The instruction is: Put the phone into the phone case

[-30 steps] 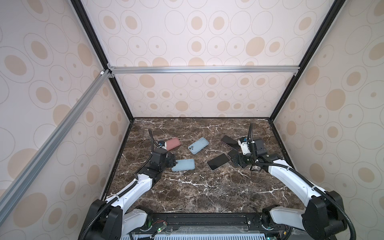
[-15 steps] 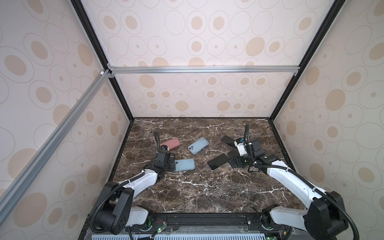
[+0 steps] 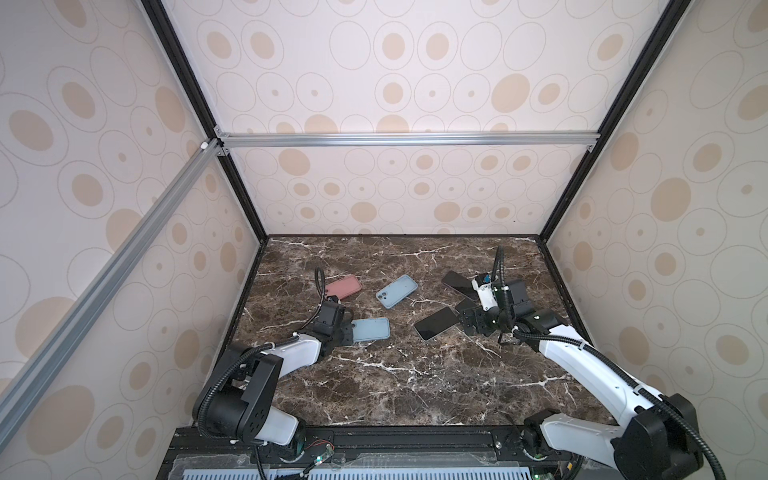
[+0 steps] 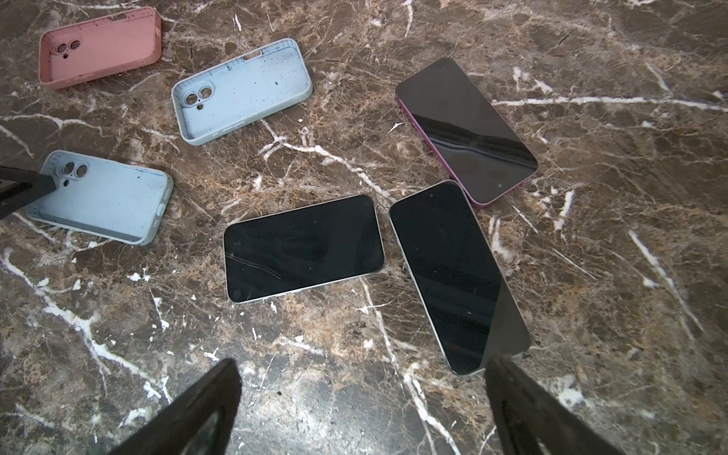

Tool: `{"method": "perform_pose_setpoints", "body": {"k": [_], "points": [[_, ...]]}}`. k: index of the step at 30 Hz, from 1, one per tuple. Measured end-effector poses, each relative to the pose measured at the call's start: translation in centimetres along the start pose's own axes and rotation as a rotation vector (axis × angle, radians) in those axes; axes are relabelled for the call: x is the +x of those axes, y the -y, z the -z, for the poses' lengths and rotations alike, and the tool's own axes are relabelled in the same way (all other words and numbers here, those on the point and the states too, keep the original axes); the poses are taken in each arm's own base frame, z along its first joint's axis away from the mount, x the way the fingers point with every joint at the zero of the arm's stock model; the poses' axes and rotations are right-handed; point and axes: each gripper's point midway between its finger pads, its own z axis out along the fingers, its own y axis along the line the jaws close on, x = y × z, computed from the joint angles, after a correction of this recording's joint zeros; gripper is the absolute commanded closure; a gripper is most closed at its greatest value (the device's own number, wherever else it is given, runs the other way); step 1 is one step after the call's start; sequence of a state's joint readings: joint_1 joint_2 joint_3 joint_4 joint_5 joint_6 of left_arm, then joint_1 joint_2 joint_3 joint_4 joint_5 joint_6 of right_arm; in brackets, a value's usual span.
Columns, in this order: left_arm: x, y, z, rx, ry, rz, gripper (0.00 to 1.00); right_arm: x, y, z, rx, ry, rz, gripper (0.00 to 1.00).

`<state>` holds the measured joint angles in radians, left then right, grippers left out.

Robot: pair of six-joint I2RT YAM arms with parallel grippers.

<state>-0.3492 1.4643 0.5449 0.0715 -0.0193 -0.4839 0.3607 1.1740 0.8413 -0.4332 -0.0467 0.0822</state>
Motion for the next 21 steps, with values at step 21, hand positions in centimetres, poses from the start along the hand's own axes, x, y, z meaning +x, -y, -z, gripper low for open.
{"method": "perform_pose_setpoints", "body": {"k": [21], "points": [[0.4,1.2,-0.2,0.037,-0.020,0.001,1.00,-0.2,0.7,0.4,0.041,0.018,-0.007,0.00]]}}
